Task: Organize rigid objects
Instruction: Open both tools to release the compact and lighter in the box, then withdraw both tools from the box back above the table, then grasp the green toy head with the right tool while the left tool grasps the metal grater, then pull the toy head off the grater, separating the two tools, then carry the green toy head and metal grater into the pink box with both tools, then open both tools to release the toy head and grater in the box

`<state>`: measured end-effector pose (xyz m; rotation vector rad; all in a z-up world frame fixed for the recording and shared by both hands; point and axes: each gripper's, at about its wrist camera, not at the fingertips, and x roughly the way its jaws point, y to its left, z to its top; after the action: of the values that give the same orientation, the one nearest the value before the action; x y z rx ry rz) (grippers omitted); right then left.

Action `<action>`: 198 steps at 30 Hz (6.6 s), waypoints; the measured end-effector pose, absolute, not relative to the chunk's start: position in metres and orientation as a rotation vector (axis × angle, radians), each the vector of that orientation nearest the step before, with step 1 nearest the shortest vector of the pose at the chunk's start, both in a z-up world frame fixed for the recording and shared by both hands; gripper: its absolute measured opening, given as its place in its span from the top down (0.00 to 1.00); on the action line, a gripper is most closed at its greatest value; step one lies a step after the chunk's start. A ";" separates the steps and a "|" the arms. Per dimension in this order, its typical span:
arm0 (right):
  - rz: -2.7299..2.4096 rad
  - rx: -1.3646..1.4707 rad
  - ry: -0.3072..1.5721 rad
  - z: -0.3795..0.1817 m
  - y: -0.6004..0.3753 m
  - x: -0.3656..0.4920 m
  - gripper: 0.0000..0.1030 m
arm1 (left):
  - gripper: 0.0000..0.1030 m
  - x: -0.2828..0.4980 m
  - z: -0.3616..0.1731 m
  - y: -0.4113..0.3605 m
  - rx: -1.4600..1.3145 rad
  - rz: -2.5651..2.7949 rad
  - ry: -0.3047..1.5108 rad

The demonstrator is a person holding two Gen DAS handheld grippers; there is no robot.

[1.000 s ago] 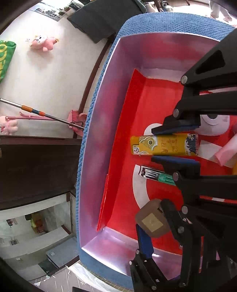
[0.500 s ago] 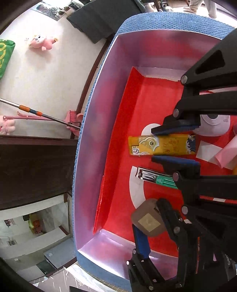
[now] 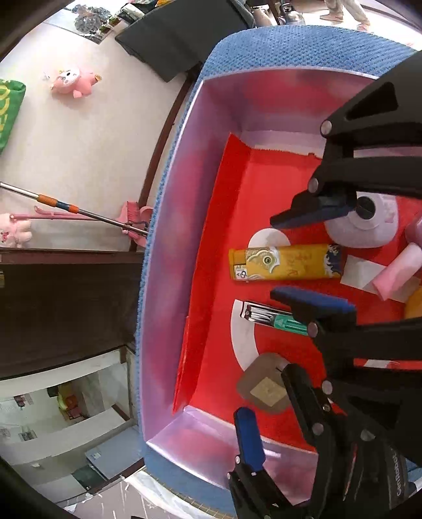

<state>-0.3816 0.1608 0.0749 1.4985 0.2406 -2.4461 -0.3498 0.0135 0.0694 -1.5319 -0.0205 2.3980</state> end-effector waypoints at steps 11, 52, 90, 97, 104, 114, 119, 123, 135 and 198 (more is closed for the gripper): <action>-2.560 1.315 0.202 0.145 0.184 -0.320 0.35 | 0.31 -0.303 0.117 0.001 -1.423 2.461 -0.088; -2.835 0.845 0.018 0.100 0.249 -0.031 0.00 | 0.04 -0.030 0.112 0.012 -0.870 2.817 -0.054; -2.545 1.127 -0.107 0.079 0.243 -0.142 0.00 | 0.06 -0.113 0.050 0.020 -1.273 2.553 -0.143; -2.327 1.297 -0.145 0.056 0.225 -0.182 0.02 | 0.19 -0.130 0.046 0.031 -1.291 2.492 -0.055; -2.239 1.388 -0.142 0.042 0.209 -0.204 0.03 | 0.37 -0.142 0.039 0.047 -1.306 2.415 0.016; -2.039 1.398 -0.288 0.042 0.198 -0.209 0.57 | 0.73 -0.148 0.038 0.051 -1.254 2.355 -0.009; -2.075 1.349 -0.331 0.051 0.203 -0.200 0.58 | 0.77 -0.144 0.043 0.046 -1.252 2.348 -0.061; -2.111 1.274 -0.355 0.073 0.210 -0.188 0.58 | 0.77 -0.136 0.053 0.036 -1.223 2.379 -0.082; -2.380 1.086 -0.249 0.134 0.237 -0.153 0.57 | 0.77 -0.112 0.096 -0.005 -1.118 2.542 -0.104; -2.510 1.638 0.467 0.070 0.185 -0.413 0.57 | 0.77 -0.351 0.052 0.002 -1.684 2.573 0.176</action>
<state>-0.4128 0.1855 0.0698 1.6379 0.4671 -2.5097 -0.3510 0.0017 0.0523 -1.6836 0.1760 2.5728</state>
